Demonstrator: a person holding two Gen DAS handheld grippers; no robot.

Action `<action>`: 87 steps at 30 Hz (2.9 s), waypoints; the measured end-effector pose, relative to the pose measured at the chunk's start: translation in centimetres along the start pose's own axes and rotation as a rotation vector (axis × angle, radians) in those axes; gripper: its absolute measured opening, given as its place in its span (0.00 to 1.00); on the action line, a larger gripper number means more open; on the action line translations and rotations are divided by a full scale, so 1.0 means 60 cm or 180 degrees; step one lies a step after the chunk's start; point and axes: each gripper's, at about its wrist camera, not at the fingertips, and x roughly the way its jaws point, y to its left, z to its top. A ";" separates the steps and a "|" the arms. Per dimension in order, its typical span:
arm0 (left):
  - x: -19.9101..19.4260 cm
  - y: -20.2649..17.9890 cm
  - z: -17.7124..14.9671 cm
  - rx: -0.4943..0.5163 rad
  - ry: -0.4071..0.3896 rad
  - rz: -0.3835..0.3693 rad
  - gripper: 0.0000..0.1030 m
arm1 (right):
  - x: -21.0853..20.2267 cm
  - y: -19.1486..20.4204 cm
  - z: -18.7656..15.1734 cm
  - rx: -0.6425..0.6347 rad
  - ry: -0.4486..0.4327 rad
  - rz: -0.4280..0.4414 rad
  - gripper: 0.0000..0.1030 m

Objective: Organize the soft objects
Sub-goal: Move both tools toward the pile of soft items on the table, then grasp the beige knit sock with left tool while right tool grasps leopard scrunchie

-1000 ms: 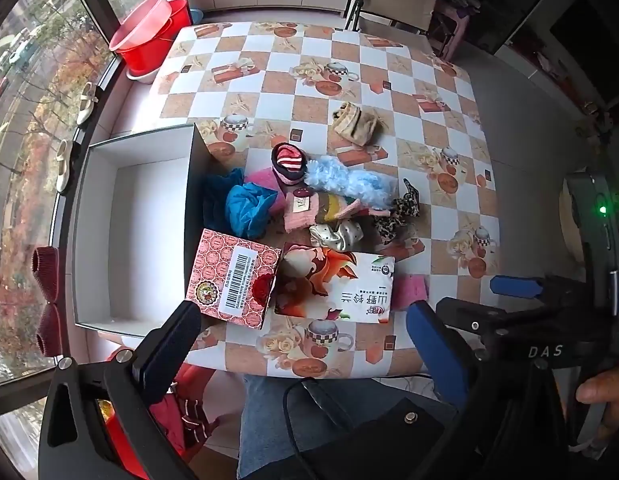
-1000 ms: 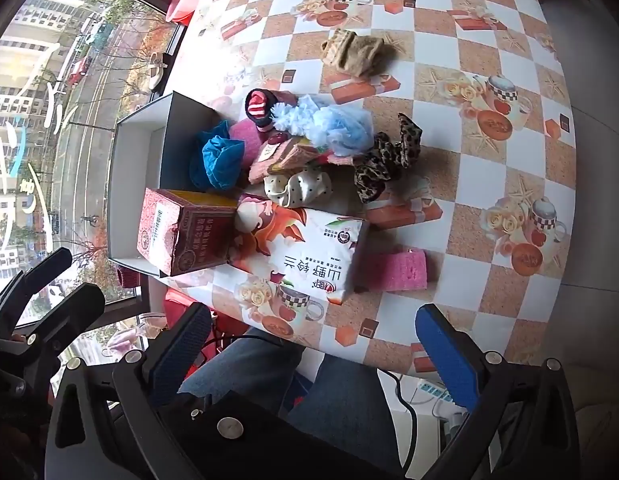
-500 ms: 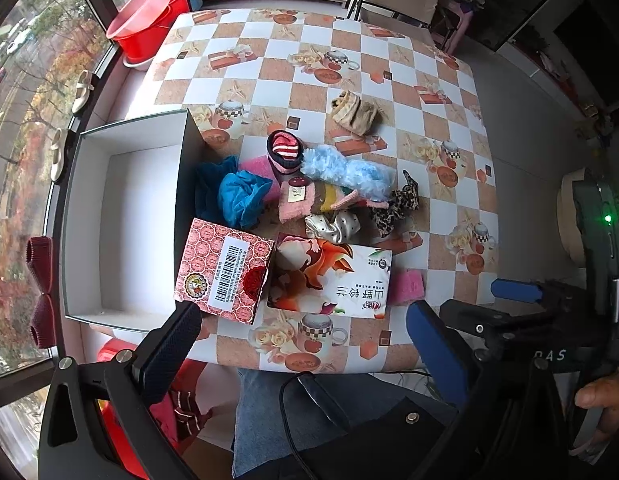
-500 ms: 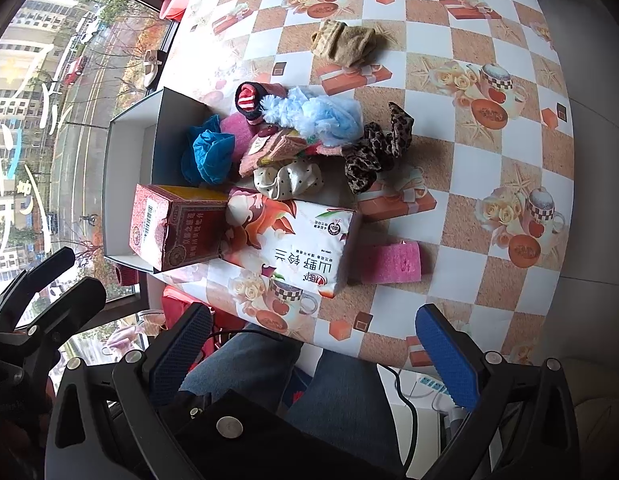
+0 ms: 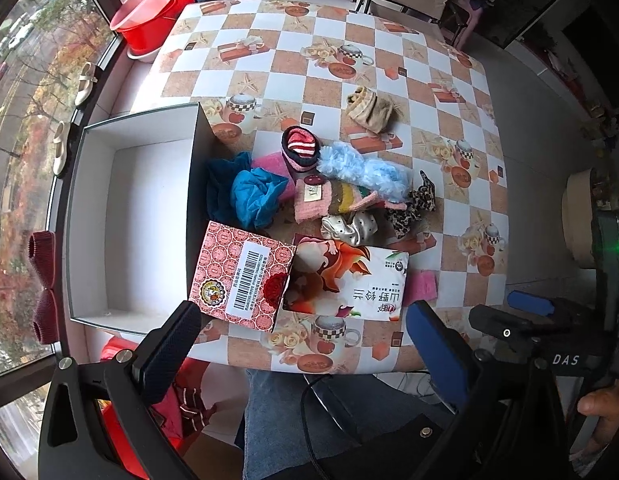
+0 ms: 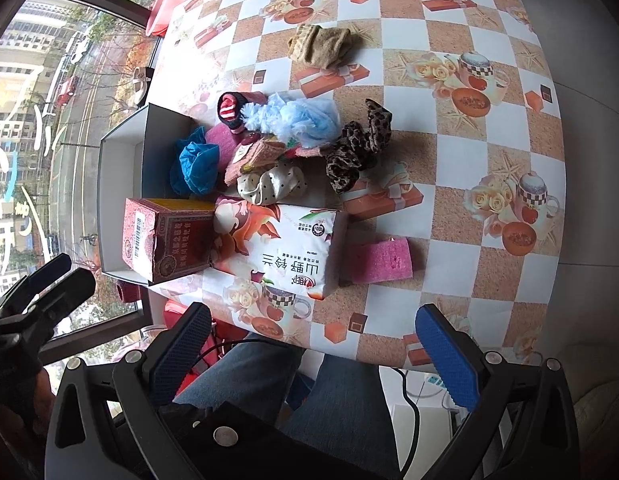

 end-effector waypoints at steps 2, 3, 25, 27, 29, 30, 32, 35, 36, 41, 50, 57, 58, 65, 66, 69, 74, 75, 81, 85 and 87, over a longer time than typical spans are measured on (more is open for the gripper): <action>0.002 -0.003 0.008 0.0010 0.0034 -0.0053 0.99 | 0.001 -0.006 -0.002 0.0033 -0.0049 -0.0037 1.00; 0.003 -0.006 0.013 0.0022 0.0051 -0.0058 0.99 | 0.001 -0.009 -0.003 0.0064 -0.0059 -0.0034 1.00; 0.110 -0.043 0.206 0.0319 -0.0020 -0.0089 0.99 | 0.046 -0.088 -0.002 0.0914 -0.0123 -0.0097 1.00; 0.121 -0.059 0.229 0.0412 -0.0055 -0.0113 0.99 | 0.056 -0.096 -0.003 0.1039 -0.0109 -0.0093 1.00; 0.140 -0.077 0.256 0.0511 -0.0060 -0.0085 0.99 | 0.066 -0.104 -0.004 0.1177 -0.0117 -0.0089 1.00; 0.147 -0.084 0.265 0.0538 -0.0056 -0.0086 1.00 | 0.072 -0.108 -0.003 0.1249 -0.0120 -0.0073 1.00; 0.167 -0.104 0.288 0.0587 -0.0077 -0.0146 1.00 | 0.087 -0.116 -0.002 0.1398 -0.0135 -0.0045 1.00; 0.199 -0.134 0.319 0.0695 -0.0098 -0.0139 0.99 | 0.104 -0.122 0.006 0.1524 -0.0153 -0.0052 1.00; 0.211 -0.142 0.328 0.0730 -0.0103 -0.0116 0.99 | 0.109 -0.121 0.012 0.1525 -0.0179 -0.0078 1.00; 0.280 -0.180 0.365 0.0936 -0.0079 0.0049 0.99 | 0.126 -0.113 0.056 0.1341 -0.0341 -0.0246 1.00; 0.368 -0.194 0.398 0.1019 -0.0084 0.0225 0.99 | 0.185 -0.104 0.134 0.0978 -0.0446 -0.0320 1.00; 0.409 -0.193 0.407 0.1042 -0.0050 0.0347 0.92 | 0.215 -0.112 0.181 0.0925 -0.0539 -0.0238 0.79; 0.414 -0.192 0.408 0.1022 -0.0014 0.0353 0.92 | 0.218 -0.114 0.185 0.0929 -0.0533 -0.0162 0.71; 0.428 -0.209 0.412 0.1055 0.0022 0.0205 0.65 | 0.236 -0.121 0.199 0.0975 -0.0432 -0.0009 0.38; 0.425 -0.212 0.411 0.1097 -0.0001 0.0186 0.50 | 0.235 -0.123 0.198 0.0980 -0.0425 -0.0002 0.35; 0.420 -0.220 0.414 0.1165 0.0022 0.0073 0.27 | 0.229 -0.131 0.186 0.1048 -0.0447 0.0120 0.18; 0.400 -0.205 0.405 0.1098 -0.0059 0.0027 0.27 | 0.193 -0.158 0.165 0.1170 -0.0579 0.0135 0.16; 0.395 -0.202 0.401 0.1097 -0.0068 0.0017 0.27 | 0.185 -0.162 0.161 0.1178 -0.0610 0.0120 0.16; 0.348 -0.183 0.373 0.1112 -0.0171 0.0007 0.27 | 0.155 -0.169 0.133 0.1243 -0.0686 0.0104 0.16; 0.310 -0.194 0.360 0.1152 -0.0231 -0.0011 0.27 | 0.145 -0.167 0.131 0.1260 -0.0715 0.0124 0.16; 0.284 -0.202 0.354 0.1176 -0.0259 -0.0002 0.27 | 0.136 -0.165 0.128 0.1240 -0.0745 0.0121 0.16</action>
